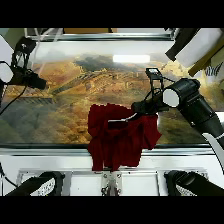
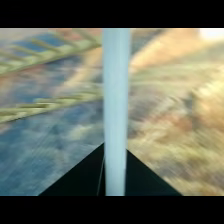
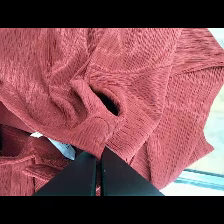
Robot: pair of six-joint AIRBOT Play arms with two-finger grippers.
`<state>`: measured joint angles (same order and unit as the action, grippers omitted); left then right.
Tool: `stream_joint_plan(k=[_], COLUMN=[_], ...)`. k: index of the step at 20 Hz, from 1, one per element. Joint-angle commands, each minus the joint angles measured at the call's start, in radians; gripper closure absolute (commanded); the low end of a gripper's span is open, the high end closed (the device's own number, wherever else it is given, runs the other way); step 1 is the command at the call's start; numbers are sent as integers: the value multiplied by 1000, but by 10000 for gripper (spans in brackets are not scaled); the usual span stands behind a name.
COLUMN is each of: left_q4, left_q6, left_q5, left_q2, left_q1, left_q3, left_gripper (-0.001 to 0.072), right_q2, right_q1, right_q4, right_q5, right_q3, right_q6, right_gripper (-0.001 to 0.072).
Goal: Fold the clothes and pants, and hang the long-sleeved shirts on hangers.
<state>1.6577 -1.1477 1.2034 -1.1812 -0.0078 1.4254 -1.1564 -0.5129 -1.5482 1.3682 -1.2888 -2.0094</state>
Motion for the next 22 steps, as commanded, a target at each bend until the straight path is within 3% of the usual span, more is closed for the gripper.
stream_joint_plan(k=[1, 3, 6, 9, 14, 22], left_q4=[-406, -472, -426, -431, -457, -506], left_q6=[427, 484, 491, 727, 877, 875], left_q5=[286, 430, 483, 590, 573, 400], left_q2=[75, 78, 75, 76, 206, 362], left_q1=[-1, 33, 67, 95, 117, 17], left_q3=[0, 0, 0, -17, -320, -625], left_gripper=[685, 685, 686, 687, 687, 687], right_q2=[0, 0, -2, -6, -6, -6], right_q1=[0, 0, 0, 0, 0, 0], right_q4=[0, 0, 0, 0, 0, 0], right_q5=[0, 0, 0, 0, 1, 0], right_q3=[0, 0, 0, 0, 0, 0], right_q6=[0, 0, 0, 0, 1, 0], right_gripper=[687, 687, 687, 687, 687, 686])
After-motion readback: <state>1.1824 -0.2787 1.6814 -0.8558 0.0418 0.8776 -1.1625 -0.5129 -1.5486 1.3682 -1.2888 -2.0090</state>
